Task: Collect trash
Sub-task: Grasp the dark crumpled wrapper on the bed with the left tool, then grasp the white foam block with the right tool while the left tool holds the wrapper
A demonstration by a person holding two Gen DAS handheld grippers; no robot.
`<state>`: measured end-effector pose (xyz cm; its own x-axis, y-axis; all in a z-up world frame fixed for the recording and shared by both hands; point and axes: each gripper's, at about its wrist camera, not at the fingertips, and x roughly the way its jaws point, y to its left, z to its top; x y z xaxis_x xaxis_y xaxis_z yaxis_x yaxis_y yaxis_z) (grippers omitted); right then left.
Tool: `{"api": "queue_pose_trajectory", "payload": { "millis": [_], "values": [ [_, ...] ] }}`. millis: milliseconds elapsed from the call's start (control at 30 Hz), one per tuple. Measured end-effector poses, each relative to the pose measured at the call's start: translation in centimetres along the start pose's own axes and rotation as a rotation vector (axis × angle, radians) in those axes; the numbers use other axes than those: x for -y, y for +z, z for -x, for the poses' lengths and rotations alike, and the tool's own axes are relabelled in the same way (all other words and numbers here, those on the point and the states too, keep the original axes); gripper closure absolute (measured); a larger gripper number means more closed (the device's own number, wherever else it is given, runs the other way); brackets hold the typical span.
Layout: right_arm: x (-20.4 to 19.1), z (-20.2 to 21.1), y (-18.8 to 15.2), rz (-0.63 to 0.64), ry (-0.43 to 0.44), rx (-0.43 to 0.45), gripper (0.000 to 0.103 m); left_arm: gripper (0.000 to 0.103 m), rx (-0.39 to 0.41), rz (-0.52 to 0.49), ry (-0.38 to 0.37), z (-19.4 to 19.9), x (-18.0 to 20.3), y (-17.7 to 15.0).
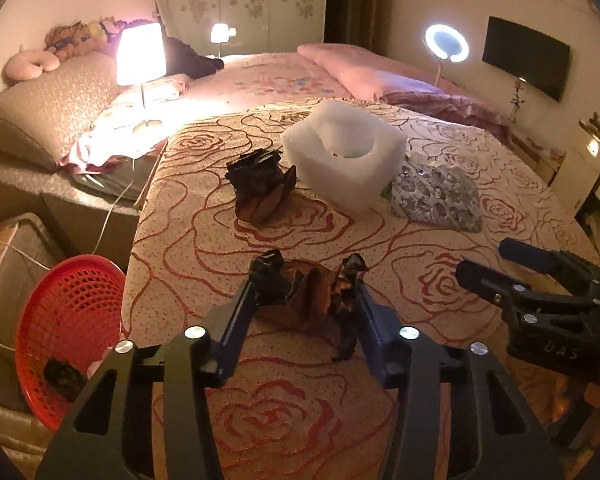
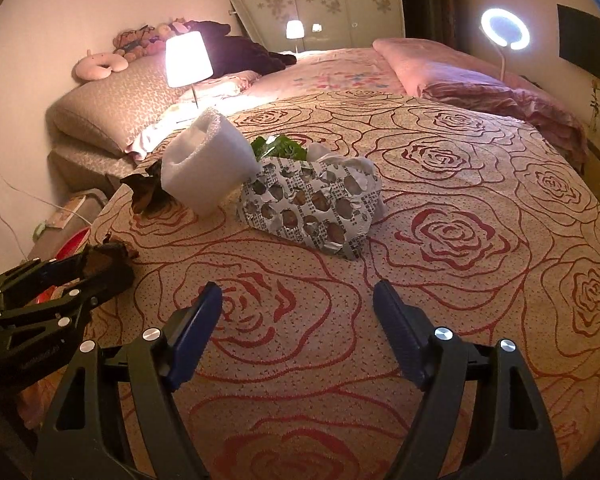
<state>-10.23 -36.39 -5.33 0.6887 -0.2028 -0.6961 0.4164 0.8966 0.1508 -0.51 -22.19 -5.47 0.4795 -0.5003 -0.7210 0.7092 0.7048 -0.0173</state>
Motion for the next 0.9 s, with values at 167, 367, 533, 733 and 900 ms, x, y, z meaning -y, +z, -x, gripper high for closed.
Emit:
{"api": "queue_pose_trajectory", "payload": {
  "millis": [167,367,533,733,900],
  "values": [
    [0.0,0.0,0.1,0.006,-0.008,-0.001,0.028,0.071,0.017,0.012,-0.019,0.6,-0.3,0.0],
    [-0.6,0.2,1.0,0.02,-0.006,0.018,0.028,0.073,0.034,0.022,-0.025,1.5,-0.6,0.0],
    [-2.3,0.9,3.3,0.083,0.006,0.078,0.028,0.073,0.044,0.049,-0.036,2.1,-1.3,-0.3],
    [-4.4,-0.3,6.0,0.162,0.001,0.109,0.019,0.073,0.064,0.063,-0.041,3.0,-2.1,-0.3],
    [-6.2,-2.7,7.1,0.217,-0.012,0.098,0.013,0.073,0.068,0.076,-0.036,3.4,-2.6,-0.4]
  ]
}}
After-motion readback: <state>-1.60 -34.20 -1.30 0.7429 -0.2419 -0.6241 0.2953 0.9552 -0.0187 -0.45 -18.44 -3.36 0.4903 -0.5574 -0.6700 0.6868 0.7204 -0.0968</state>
